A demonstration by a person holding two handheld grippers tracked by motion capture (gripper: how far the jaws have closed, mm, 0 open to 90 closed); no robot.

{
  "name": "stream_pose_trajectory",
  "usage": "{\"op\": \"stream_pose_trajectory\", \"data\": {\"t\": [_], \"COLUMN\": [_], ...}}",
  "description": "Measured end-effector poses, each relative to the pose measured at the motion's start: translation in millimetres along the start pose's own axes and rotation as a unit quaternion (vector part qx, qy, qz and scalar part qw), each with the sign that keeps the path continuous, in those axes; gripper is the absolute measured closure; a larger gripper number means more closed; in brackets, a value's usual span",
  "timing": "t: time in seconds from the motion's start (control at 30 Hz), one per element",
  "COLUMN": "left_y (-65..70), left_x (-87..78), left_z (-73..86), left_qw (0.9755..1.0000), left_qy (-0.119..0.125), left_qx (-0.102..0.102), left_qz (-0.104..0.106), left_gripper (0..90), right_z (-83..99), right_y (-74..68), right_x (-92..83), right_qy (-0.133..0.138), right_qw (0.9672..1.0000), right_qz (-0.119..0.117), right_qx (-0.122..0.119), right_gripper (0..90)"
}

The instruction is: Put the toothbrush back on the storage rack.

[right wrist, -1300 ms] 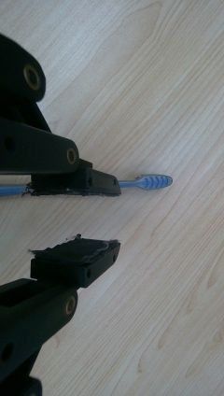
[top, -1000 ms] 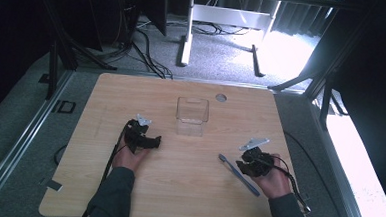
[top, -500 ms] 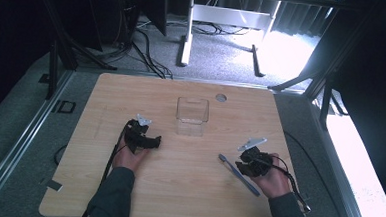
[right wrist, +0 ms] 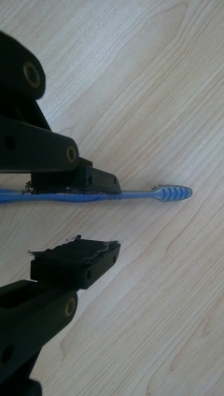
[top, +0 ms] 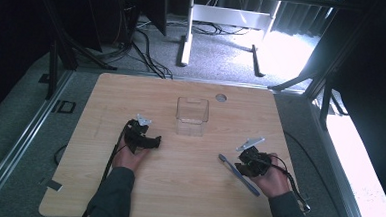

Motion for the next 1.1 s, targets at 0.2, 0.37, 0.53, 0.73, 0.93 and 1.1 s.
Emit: {"op": "stream_pose_trajectory", "data": {"t": [0.2,0.37,0.53,0.73,0.93,1.1], "left_y": [0.0,0.0,0.0,0.0,0.0,0.0], "left_x": [0.0,0.0,0.0,0.0,0.0,0.0], "left_z": [0.0,0.0,0.0,0.0,0.0,0.0], "left_qw": [1.0,1.0,1.0,1.0,1.0,1.0], "left_qy": [0.0,0.0,0.0,0.0,0.0,0.0], "left_qx": [0.0,0.0,0.0,0.0,0.0,0.0], "left_qz": [0.0,0.0,0.0,0.0,0.0,0.0], "left_gripper": [8.7,8.7,8.7,8.7,8.7,8.7], "right_z": [-0.3,1.0,2.2,2.9,3.2,2.8], "right_y": [-0.9,-0.8,-0.7,-1.6,-3.1,-4.7], "right_x": [2.3,6.5,10.6,14.0,17.1,20.5], "right_qy": [-0.008,-0.017,-0.024,-0.026,-0.031,-0.036], "right_qw": [1.0,0.9998,0.9997,0.9997,0.9995,0.9993], "right_qz": [-0.001,-0.001,0.001,0.002,0.001,0.0], "right_qx": [-0.001,-0.001,0.0,0.001,0.001,-0.004], "right_gripper": [65.3,65.3,65.9,67.4,68.6,69.1]}}
Point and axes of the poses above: each handheld gripper's, and its own axes: x roughly forward along the jaws, z roughly out of its underside, y roughly to its right, the point moved 9 cm from there along x, roughly forward along the jaws, and after that the axes turned 11 degrees about x, right-handed, at the moved point
